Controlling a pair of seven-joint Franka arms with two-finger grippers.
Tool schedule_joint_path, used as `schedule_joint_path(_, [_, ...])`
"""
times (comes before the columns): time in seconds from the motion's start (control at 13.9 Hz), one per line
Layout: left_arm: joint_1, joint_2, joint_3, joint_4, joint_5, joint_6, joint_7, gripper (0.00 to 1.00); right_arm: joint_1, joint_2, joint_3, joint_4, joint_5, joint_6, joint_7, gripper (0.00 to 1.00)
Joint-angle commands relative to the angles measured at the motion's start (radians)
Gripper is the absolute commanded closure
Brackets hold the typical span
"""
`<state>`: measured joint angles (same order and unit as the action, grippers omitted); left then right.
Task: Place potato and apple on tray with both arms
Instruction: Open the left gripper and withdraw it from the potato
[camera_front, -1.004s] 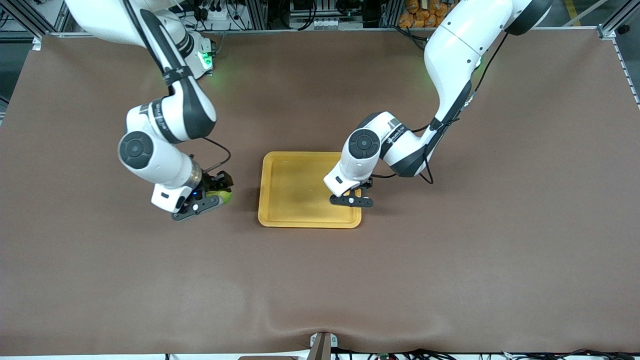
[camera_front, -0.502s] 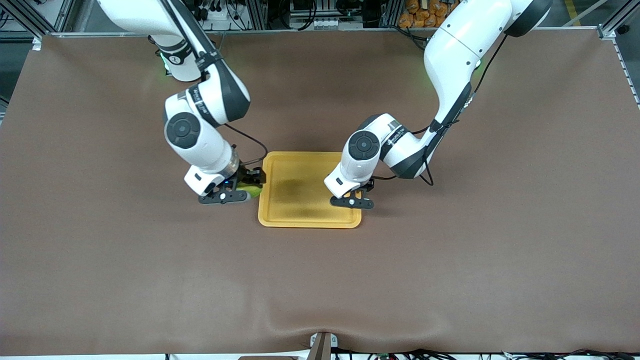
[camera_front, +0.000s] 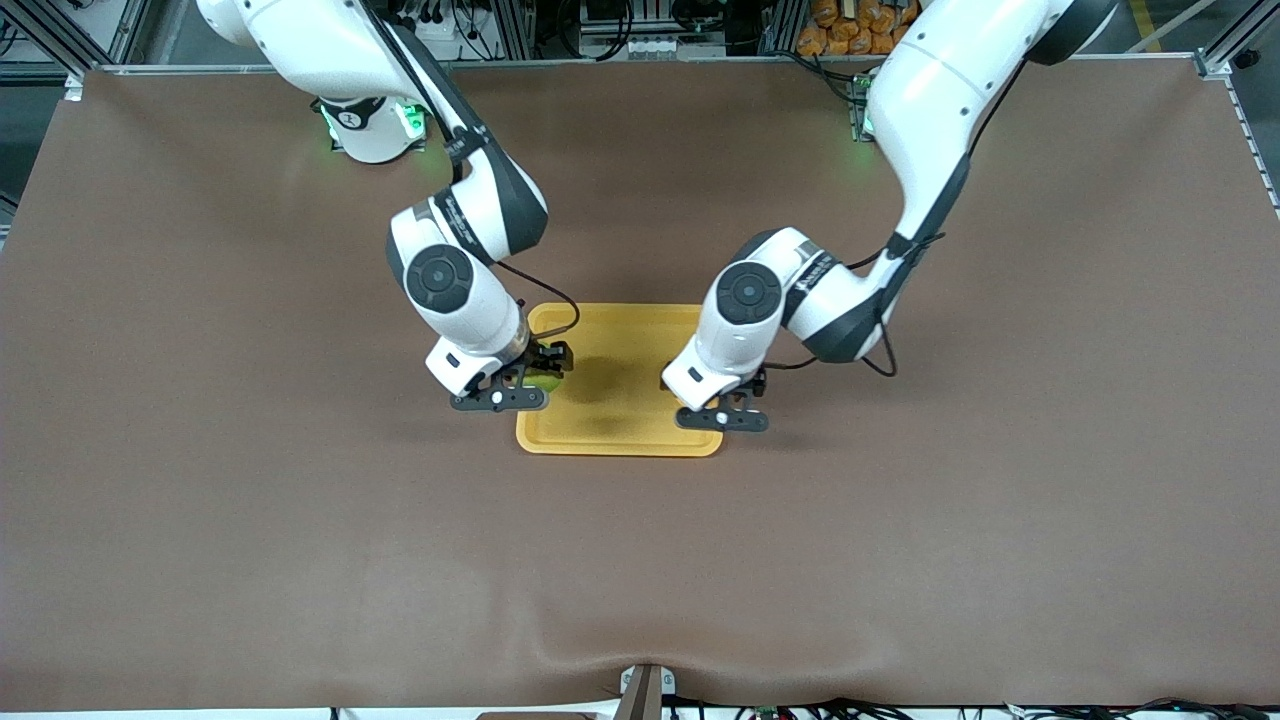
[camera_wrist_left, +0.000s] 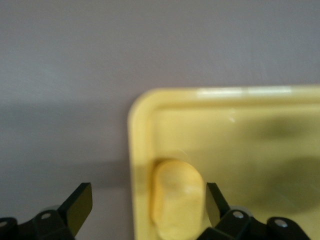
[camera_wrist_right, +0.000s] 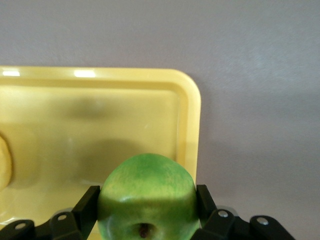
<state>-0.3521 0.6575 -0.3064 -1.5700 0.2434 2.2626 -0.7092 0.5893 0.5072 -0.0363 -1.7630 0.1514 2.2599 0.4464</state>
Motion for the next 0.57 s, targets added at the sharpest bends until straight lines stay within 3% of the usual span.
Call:
schedule_joint_path(0.0, [0.056, -0.094, -0.003, -0.019, 0.025, -0.070, -0.010, 0.00, 0.043, 0.056, -0.011, 0.039, -0.004, -0.002, 0.064, 1.00])
schedule_joint_path(0.22, [0.119, -0.147, -0.003, -0.019, 0.025, -0.115, 0.040, 0.00, 0.064, 0.085, -0.011, 0.039, -0.004, 0.024, 0.103, 1.00])
schedule_joint_path(0.5, [0.197, -0.203, -0.006, -0.018, 0.008, -0.169, 0.161, 0.00, 0.069, 0.106, -0.011, 0.039, -0.003, 0.036, 0.104, 0.79])
